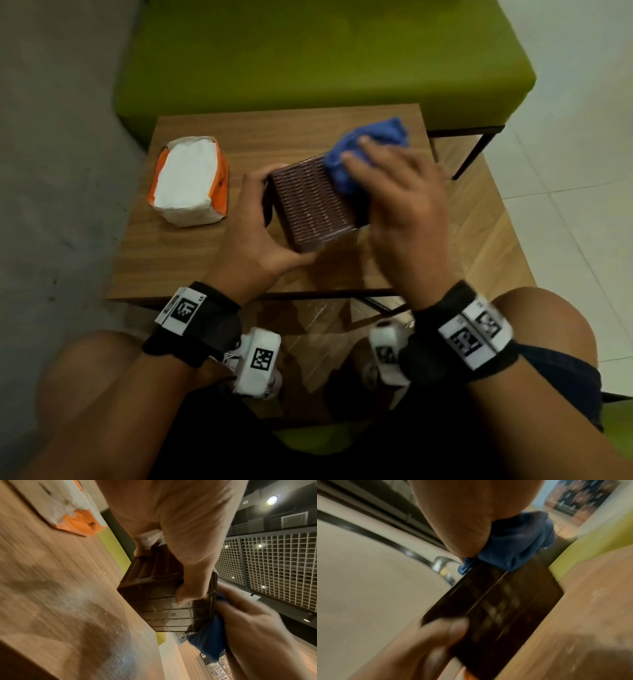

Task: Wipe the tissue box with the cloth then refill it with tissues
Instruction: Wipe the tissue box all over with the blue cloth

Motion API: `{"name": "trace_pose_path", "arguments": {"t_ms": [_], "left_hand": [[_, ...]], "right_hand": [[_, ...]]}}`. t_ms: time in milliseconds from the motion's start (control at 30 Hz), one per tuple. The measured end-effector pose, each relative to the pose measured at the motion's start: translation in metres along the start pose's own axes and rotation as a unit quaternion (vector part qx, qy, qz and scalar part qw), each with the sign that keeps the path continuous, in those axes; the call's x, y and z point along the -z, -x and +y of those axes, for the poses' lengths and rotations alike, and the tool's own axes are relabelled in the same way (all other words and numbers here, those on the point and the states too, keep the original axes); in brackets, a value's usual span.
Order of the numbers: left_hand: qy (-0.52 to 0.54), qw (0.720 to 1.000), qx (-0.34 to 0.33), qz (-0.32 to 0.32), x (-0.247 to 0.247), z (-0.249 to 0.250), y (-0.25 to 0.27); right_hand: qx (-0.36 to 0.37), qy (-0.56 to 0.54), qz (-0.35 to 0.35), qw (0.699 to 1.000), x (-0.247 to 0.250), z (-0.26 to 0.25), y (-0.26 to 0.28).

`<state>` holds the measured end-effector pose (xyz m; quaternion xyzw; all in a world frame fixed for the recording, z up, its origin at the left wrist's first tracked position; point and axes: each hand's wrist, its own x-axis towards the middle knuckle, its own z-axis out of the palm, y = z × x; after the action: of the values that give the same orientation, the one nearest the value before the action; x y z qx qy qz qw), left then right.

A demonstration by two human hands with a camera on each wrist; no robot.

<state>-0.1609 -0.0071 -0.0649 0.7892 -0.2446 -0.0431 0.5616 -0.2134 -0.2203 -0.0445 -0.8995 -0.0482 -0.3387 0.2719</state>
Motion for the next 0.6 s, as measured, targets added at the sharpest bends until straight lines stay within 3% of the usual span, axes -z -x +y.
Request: {"name": "trace_pose_path", "arguments": {"t_ms": [100, 167, 233, 333, 400, 433, 533, 600], "left_hand": [[0.008, 1.000, -0.007, 0.001, 0.005, 0.004, 0.006], [0.029, 1.000, -0.006, -0.003, 0.004, 0.009, 0.010], [0.029, 0.999, -0.013, -0.005, 0.003, 0.012, 0.010], [0.027, 1.000, -0.012, 0.001, 0.005, 0.009, 0.012], [0.036, 0.999, -0.007, 0.003, 0.008, 0.010, 0.014], [0.038, 0.999, -0.010, 0.006, 0.007, 0.012, 0.015], [0.032, 0.999, -0.027, 0.016, 0.003, 0.017, 0.015], [0.013, 0.999, -0.029, 0.009, 0.004, 0.012, 0.013]], "right_hand": [[-0.173, -0.137, 0.037, 0.975, 0.015, 0.035, -0.007], [-0.276, -0.286, 0.029, 0.917, 0.023, 0.034, -0.011], [-0.314, -0.357, 0.032, 0.879, 0.030, 0.028, -0.014], [-0.318, -0.384, 0.089, 0.862, 0.039, 0.031, -0.019], [-0.373, -0.414, 0.124, 0.821, 0.039, 0.043, -0.020], [-0.408, -0.433, 0.115, 0.795, 0.037, 0.046, -0.019], [-0.494, -0.523, 0.000, 0.695, 0.026, 0.043, -0.011], [-0.504, -0.574, -0.035, 0.644, 0.022, 0.040, -0.009]]}}
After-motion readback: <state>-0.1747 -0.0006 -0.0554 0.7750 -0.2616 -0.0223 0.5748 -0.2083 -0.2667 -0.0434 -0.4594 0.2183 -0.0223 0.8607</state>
